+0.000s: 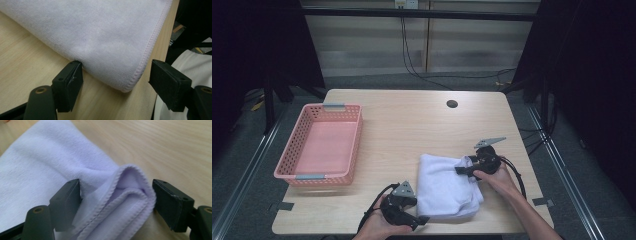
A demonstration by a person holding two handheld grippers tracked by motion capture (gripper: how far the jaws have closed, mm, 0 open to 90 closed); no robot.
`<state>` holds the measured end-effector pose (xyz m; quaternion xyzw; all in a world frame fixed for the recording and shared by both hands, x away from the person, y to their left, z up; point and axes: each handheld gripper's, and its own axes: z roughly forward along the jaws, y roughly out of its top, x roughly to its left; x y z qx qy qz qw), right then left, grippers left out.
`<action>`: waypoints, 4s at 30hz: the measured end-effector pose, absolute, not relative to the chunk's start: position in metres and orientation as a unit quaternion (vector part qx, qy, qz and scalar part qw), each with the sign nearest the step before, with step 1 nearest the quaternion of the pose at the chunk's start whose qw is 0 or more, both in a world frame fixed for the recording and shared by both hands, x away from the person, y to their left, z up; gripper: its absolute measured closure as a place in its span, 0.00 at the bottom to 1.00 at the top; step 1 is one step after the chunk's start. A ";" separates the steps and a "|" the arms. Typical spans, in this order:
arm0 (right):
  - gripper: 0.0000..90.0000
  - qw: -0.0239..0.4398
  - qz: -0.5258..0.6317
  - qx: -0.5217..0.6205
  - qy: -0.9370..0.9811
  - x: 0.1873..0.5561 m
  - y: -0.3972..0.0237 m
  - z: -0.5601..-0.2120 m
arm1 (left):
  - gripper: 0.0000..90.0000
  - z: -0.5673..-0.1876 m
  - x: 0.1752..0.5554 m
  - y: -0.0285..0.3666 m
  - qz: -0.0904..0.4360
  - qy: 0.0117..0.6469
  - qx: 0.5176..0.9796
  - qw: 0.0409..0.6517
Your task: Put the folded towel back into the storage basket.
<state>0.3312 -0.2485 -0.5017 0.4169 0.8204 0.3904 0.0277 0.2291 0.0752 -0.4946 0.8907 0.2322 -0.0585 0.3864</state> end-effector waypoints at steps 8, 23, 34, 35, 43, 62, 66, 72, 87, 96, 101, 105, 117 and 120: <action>0.55 0.023 0.382 0.392 0.836 0.320 -0.242 -0.500 | 0.26 -0.493 0.224 0.068 -0.053 0.219 0.899 0.375; 0.76 -0.009 0.393 0.397 0.829 0.317 -0.243 -0.498 | 0.81 -0.493 0.229 0.065 -0.029 0.210 0.905 0.369; 0.77 -0.005 0.424 0.410 0.807 0.318 -0.250 -0.474 | 0.82 -0.478 0.241 0.076 -0.061 0.237 0.876 0.416; 0.77 -0.003 0.425 0.412 0.806 0.319 -0.250 -0.472 | 0.82 -0.476 0.242 0.077 -0.060 0.240 0.873 0.421; 0.77 0.004 0.441 0.414 0.796 0.328 -0.249 -0.463 | 0.82 -0.466 0.253 0.084 -0.057 0.252 0.862 0.436; 0.77 0.001 0.462 0.398 0.793 0.346 -0.232 -0.446 | 0.82 -0.441 0.264 0.113 -0.037 0.252 0.857 0.447; 0.77 0.002 0.465 0.389 0.795 0.353 -0.221 -0.439 | 0.82 -0.435 0.267 0.123 -0.036 0.259 0.852 0.453; 0.77 0.004 0.470 0.372 0.801 0.364 -0.205 -0.430 | 0.82 -0.430 0.270 0.137 -0.025 0.267 0.850 0.453; 0.77 0.009 0.482 0.359 0.799 0.390 -0.173 -0.405 | 0.83 -0.406 0.287 0.172 -0.001 0.284 0.837 0.467; 0.77 0.012 0.491 0.344 0.800 0.403 -0.148 -0.388 | 0.83 -0.393 0.293 0.199 0.008 0.297 0.829 0.474; 0.77 0.013 0.495 0.335 0.801 0.412 -0.132 -0.380 | 0.83 -0.386 0.297 0.215 0.012 0.320 0.815 0.483; 0.77 0.013 0.494 0.331 0.804 0.418 -0.120 -0.374 | 0.83 -0.383 0.299 0.226 0.014 0.320 0.814 0.485; 0.77 0.006 0.499 0.317 0.807 0.432 -0.084 -0.356 | 0.83 -0.373 0.300 0.260 0.031 0.341 0.799 0.494; 0.77 0.007 0.499 0.313 0.808 0.435 -0.075 -0.350 | 0.84 -0.371 0.301 0.268 0.030 0.351 0.793 0.497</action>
